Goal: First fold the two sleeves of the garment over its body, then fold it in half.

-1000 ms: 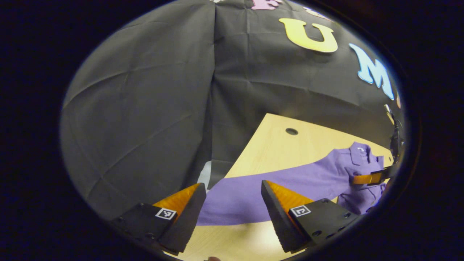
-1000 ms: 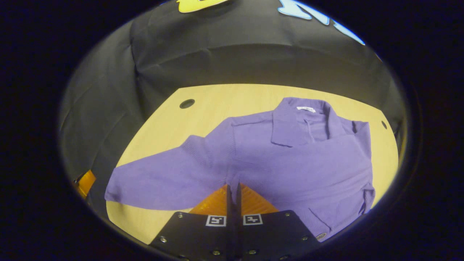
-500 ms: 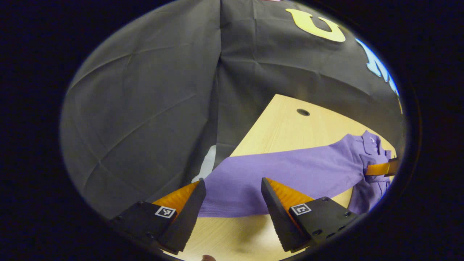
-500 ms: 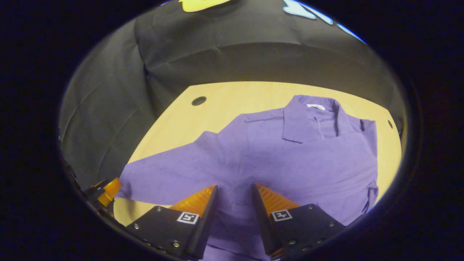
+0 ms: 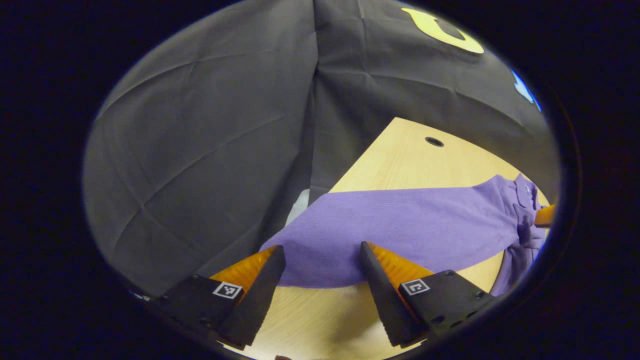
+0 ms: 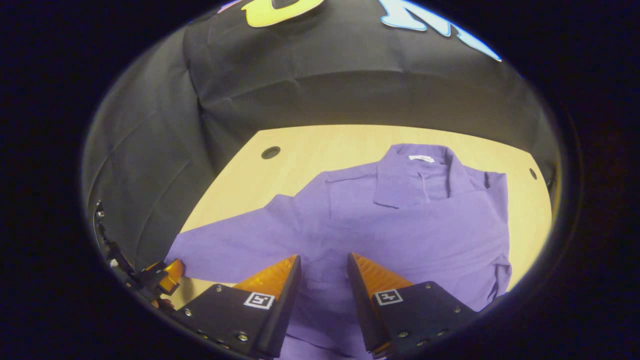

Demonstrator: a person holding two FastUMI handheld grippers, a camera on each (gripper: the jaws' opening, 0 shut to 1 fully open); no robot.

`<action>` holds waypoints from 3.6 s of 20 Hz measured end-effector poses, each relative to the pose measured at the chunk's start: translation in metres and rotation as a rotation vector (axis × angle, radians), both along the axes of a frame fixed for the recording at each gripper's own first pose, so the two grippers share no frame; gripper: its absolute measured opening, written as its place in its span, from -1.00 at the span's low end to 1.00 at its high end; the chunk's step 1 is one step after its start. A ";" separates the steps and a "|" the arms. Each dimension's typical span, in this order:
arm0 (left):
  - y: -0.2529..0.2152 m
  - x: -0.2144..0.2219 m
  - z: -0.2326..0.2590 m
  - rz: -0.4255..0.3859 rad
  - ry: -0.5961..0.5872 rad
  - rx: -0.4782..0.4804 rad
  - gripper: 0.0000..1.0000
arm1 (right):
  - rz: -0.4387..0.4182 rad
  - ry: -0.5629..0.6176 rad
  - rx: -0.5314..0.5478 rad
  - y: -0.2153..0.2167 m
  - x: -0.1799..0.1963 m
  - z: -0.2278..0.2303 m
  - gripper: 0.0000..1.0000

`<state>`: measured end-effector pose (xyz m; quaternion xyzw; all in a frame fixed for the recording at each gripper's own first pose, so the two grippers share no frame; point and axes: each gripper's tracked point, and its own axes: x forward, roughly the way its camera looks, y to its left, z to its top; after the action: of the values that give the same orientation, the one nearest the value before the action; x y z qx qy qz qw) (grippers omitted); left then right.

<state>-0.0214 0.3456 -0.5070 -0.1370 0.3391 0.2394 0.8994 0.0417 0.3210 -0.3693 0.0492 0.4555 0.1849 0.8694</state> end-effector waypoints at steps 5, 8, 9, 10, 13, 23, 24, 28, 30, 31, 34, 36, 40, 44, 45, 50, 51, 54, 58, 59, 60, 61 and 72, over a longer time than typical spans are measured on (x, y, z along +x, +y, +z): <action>-0.007 0.006 0.002 -0.050 0.008 0.005 0.76 | -0.010 -0.006 0.004 -0.011 -0.002 0.002 0.15; -0.019 0.014 0.000 -0.089 0.004 -0.009 0.29 | -0.020 -0.005 0.012 -0.016 -0.003 0.004 0.15; -0.023 0.016 0.001 -0.090 0.001 -0.013 0.10 | -0.023 -0.008 0.015 -0.018 -0.003 0.005 0.15; -0.025 0.020 0.000 -0.097 0.007 -0.012 -0.08 | -0.025 -0.009 0.019 -0.020 -0.002 0.006 0.16; -0.019 0.015 0.008 -0.101 0.000 -0.020 -0.27 | -0.032 -0.012 0.023 -0.027 -0.003 0.007 0.15; -0.048 0.046 0.046 -0.140 -0.017 0.040 -0.85 | -0.100 -0.036 0.027 -0.079 -0.001 0.017 0.16; -0.054 0.053 0.057 -0.151 -0.034 0.039 -0.85 | -0.111 -0.037 0.030 -0.085 -0.001 0.018 0.15; -0.093 0.092 0.096 -0.217 -0.104 0.039 -0.85 | -0.160 -0.041 0.044 -0.112 -0.005 0.020 0.16; -0.124 0.114 0.116 -0.266 -0.142 0.035 -0.85 | -0.188 -0.043 0.049 -0.128 -0.010 0.021 0.16; -0.142 0.125 0.124 -0.294 -0.158 0.034 -0.85 | -0.203 -0.042 0.050 -0.136 -0.013 0.021 0.16; -0.199 0.158 0.148 -0.390 -0.200 0.032 -0.85 | -0.253 -0.034 0.058 -0.164 -0.023 0.020 0.16; -0.239 0.173 0.159 -0.456 -0.215 0.031 -0.85 | -0.290 -0.029 0.060 -0.183 -0.031 0.019 0.16; -0.316 0.196 0.171 -0.575 -0.235 0.021 -0.85 | -0.362 -0.013 0.057 -0.222 -0.049 0.015 0.15; -0.389 0.209 0.179 -0.681 -0.246 0.008 -0.85 | -0.431 0.011 0.059 -0.253 -0.069 0.008 0.15; -0.406 0.210 0.180 -0.706 -0.248 0.004 -0.85 | -0.444 0.016 0.061 -0.260 -0.074 0.005 0.15; -0.488 0.216 0.183 -0.828 -0.254 -0.009 -0.85 | -0.499 0.042 0.058 -0.290 -0.101 -0.006 0.16; -0.502 0.218 0.181 -0.851 -0.251 -0.006 -0.85 | -0.510 0.049 0.058 -0.294 -0.107 -0.006 0.15; -0.549 0.217 0.179 -0.928 -0.247 -0.011 -0.86 | -0.542 0.062 0.056 -0.307 -0.124 -0.009 0.15; -0.615 0.207 0.172 -1.037 -0.238 -0.020 -0.85 | -0.571 0.073 0.046 -0.320 -0.143 -0.011 0.15; -0.629 0.203 0.169 -1.061 -0.231 -0.023 -0.85 | -0.578 0.075 0.044 -0.323 -0.148 -0.011 0.16; -0.643 0.199 0.166 -1.078 -0.222 -0.025 -0.85 | -0.585 0.079 0.041 -0.327 -0.153 -0.010 0.16; -0.654 0.195 0.163 -1.089 -0.212 -0.030 -0.85 | -0.593 0.081 0.037 -0.330 -0.158 -0.012 0.15; -0.686 0.187 0.116 -1.084 -0.102 -0.038 -0.22 | -0.557 0.130 -0.024 -0.343 -0.215 -0.009 0.15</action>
<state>0.1652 -0.3400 -0.3906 0.0299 0.3212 -0.2717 0.9067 -0.1729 -0.0215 -0.3784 0.1736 0.4814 -0.0700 0.8563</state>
